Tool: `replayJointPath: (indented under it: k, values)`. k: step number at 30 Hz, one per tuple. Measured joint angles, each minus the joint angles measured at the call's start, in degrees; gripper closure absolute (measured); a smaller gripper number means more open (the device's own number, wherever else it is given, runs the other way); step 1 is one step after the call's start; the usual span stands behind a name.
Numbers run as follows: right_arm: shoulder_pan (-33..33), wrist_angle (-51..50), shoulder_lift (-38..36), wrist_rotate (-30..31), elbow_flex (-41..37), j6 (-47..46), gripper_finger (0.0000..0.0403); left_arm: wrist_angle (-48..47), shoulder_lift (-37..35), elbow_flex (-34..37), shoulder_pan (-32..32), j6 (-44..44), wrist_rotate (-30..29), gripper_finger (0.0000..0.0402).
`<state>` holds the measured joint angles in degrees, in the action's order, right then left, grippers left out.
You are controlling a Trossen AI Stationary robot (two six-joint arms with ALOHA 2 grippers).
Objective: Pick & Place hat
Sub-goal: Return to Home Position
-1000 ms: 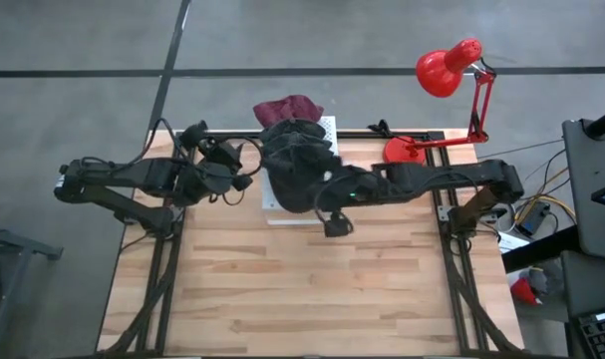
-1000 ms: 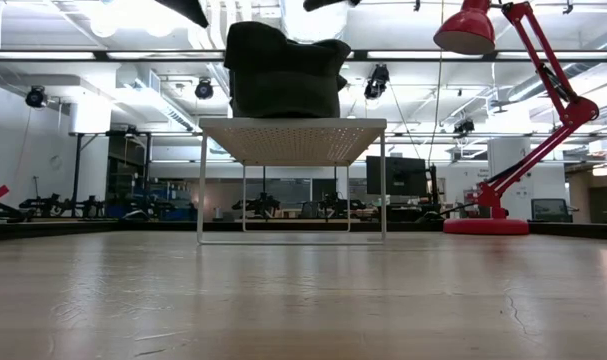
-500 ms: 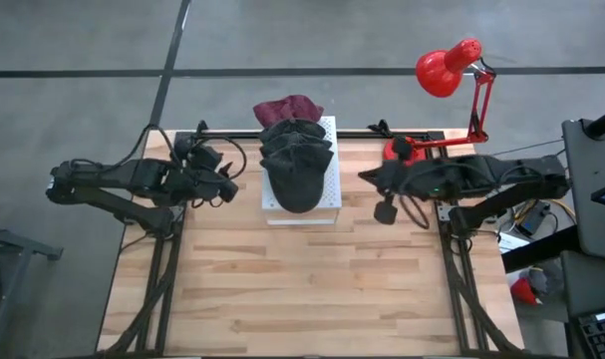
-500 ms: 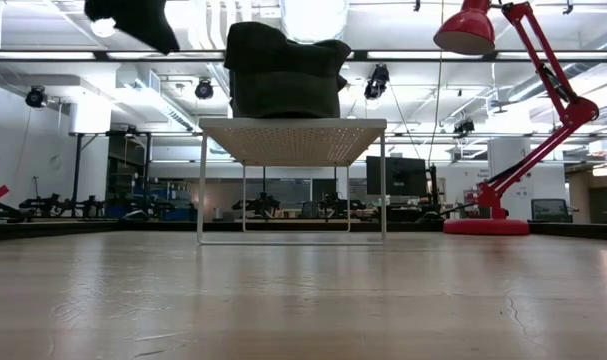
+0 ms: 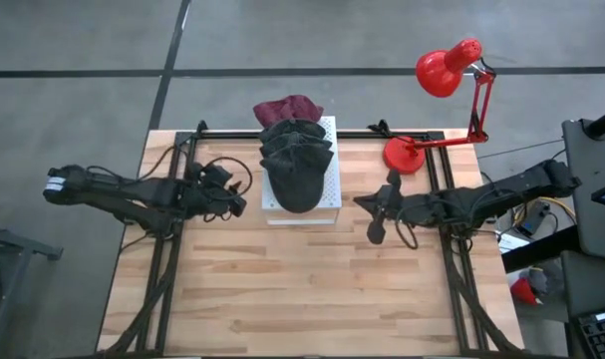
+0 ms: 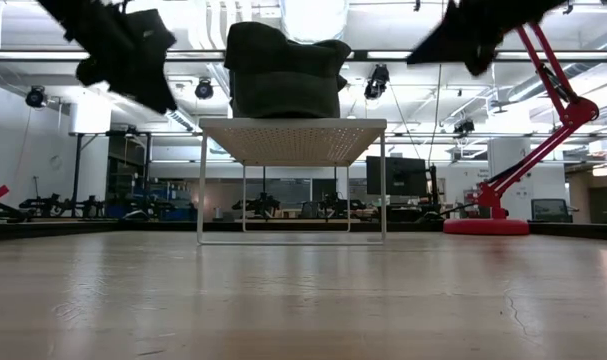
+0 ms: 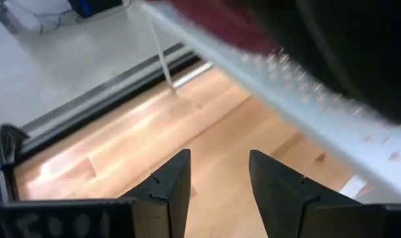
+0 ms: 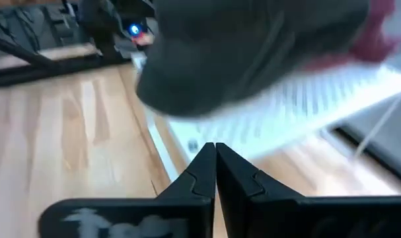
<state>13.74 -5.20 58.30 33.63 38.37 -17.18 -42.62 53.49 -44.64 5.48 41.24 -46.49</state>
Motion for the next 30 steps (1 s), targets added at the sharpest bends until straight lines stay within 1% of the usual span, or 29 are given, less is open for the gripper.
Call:
replayJointPath:
  k: [6, 12, 15, 20, 26, 30]
  values:
    - [0.02, 1.3, 2.09, 0.95, -6.15, -9.45, 0.0394, 2.93, -0.05, 6.4, 0.0, 4.52, 2.12, 0.0251]
    - [0.02, 1.32, 4.42, 1.33, -9.7, -17.15, 0.0394, 3.67, -0.15, 11.72, 0.02, 15.56, 2.2, 0.0251]
    - [0.02, 1.22, 5.8, 1.59, -11.12, -20.74, 0.0394, 3.53, -0.2, 13.89, 0.02, 19.63, 2.55, 0.0251]
    - [0.51, 1.23, 8.42, 2.62, -12.38, -25.61, 0.0394, 3.39, -0.17, 17.29, 0.02, 24.88, 4.04, 0.0251]
    - [0.64, 1.29, 12.68, 2.62, -12.57, -29.15, 0.0394, 4.31, -0.13, 21.48, 0.02, 28.92, 6.46, 0.0251]
    - [0.66, 1.81, 15.81, 2.62, -12.59, -31.82, 0.0394, 6.74, -0.13, 24.29, 0.02, 30.42, 8.3, 0.0251]
